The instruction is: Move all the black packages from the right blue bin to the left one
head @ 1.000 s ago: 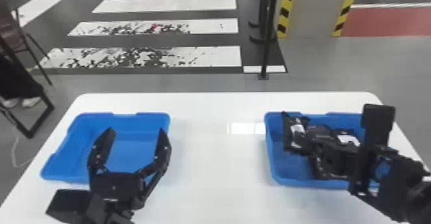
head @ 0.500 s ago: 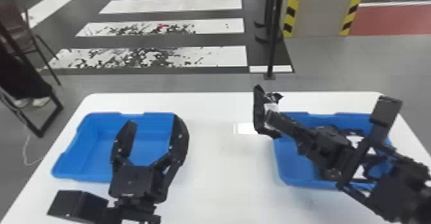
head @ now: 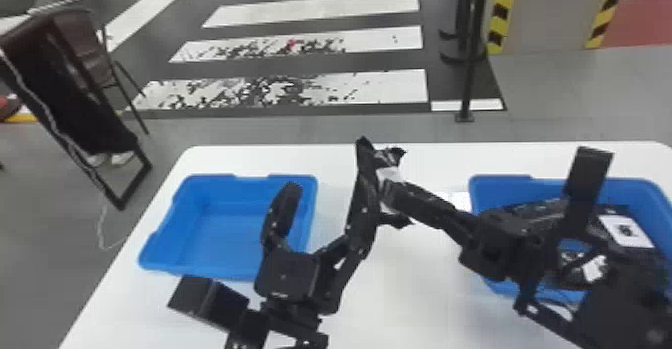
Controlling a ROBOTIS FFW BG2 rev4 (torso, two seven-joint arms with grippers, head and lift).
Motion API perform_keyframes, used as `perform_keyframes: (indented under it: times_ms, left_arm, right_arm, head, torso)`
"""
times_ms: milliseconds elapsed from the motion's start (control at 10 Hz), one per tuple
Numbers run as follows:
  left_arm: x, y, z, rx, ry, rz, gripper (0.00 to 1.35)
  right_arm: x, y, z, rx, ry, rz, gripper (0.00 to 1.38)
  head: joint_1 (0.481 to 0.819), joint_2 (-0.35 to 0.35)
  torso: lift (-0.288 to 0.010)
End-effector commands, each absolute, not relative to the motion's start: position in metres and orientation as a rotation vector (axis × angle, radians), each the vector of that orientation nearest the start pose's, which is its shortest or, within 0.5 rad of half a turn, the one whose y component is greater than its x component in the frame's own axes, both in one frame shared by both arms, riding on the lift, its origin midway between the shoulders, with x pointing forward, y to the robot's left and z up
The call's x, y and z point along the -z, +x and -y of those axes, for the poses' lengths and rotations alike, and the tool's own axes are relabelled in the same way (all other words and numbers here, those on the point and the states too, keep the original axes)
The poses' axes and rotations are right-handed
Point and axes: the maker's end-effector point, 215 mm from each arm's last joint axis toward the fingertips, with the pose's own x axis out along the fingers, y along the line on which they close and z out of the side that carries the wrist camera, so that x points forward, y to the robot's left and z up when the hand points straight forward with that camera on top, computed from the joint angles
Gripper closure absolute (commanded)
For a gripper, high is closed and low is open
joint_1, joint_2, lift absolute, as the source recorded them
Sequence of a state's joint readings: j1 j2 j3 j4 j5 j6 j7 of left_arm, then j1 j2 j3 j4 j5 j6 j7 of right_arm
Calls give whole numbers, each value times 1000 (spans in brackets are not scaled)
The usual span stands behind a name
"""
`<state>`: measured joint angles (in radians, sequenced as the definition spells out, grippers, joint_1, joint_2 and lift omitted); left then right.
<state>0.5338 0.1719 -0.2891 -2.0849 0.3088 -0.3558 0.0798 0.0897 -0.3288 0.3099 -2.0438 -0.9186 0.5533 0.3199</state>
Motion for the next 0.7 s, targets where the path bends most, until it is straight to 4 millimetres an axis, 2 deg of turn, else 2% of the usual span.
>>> perform_keyframes:
  times_ms: [0, 200, 400, 500, 600]
  left_arm:
    - [250, 407, -131, 201, -363, 222, 130]
    - [255, 409, -123, 217, -361, 202, 130]
    - [256, 410, -127, 211, -348, 199, 136]
    - [258, 410, -128, 209, -344, 196, 254]
    - [259, 411, -129, 206, -351, 193, 644]
  right_arm:
    - [277, 415, -44, -1023, 598, -341, 1130]
    - [277, 400, -63, -1073, 610, -364, 1130]
    - [273, 388, -75, -1108, 630, -375, 1130]
    - [275, 387, -77, -1114, 632, -385, 1130]
    - [273, 388, -77, -1116, 629, -381, 1130]
  head:
    - [695, 212]
    - [695, 239]
    - [695, 257]
    - [695, 269]
    - [695, 279]
  torso:
    - [-132]
    - [-132]
    - [-132]
    - [-132]
    - [-132]
